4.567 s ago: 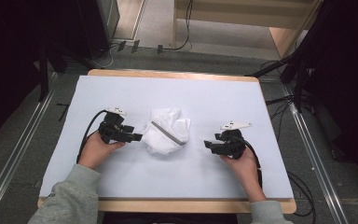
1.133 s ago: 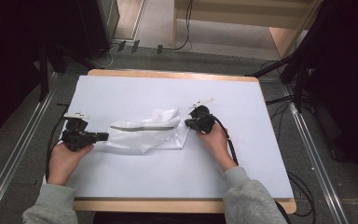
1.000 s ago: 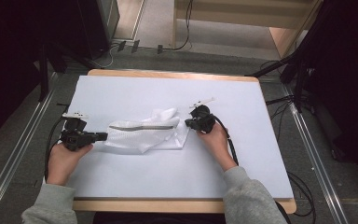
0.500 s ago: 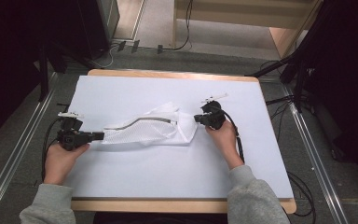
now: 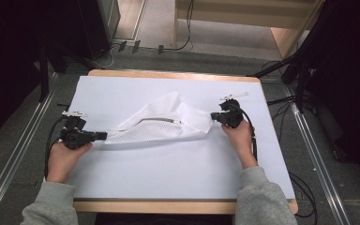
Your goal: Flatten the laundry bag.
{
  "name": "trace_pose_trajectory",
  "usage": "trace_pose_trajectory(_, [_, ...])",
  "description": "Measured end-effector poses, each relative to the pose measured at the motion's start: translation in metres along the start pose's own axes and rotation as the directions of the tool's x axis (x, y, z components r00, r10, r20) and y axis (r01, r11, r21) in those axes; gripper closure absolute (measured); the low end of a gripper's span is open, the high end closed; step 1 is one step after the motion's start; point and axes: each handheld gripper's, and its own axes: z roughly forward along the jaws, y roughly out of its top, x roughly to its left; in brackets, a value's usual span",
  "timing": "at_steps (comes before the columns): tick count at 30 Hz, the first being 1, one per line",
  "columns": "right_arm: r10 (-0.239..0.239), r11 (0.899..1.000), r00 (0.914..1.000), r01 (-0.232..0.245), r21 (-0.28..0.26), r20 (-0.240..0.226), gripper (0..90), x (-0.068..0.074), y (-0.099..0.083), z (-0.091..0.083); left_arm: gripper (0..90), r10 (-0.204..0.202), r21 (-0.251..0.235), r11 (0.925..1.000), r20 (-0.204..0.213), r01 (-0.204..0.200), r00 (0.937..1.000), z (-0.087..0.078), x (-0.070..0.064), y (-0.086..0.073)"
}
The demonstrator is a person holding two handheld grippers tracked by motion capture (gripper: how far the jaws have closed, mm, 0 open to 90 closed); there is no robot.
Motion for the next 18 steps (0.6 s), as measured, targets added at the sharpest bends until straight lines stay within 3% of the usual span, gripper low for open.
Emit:
trace_pose_trajectory(9, [0.065, 0.998, 0.9973, -0.065, -0.010, 0.035, 90.0, -0.023, -0.008, -0.008, 90.0, 0.016, 0.025, 0.9996, 0.007, -0.016, 0.9999, 0.007, -0.002, 0.004])
trace_pose_trajectory(13, [0.071, 0.997, 0.9950, -0.071, -0.008, 0.070, 90.0, -0.030, -0.011, -0.010, 90.0, 0.018, 0.034, 0.9993, 0.003, -0.018, 0.9998, 0.009, -0.002, 0.005])
trace_pose_trajectory(18, [0.095, 0.995, 0.9926, -0.095, -0.005, 0.076, 90.0, -0.038, -0.014, -0.010, 90.0, 0.020, 0.040, 0.9990, 0.002, -0.020, 0.9998, 0.011, -0.002, 0.005])
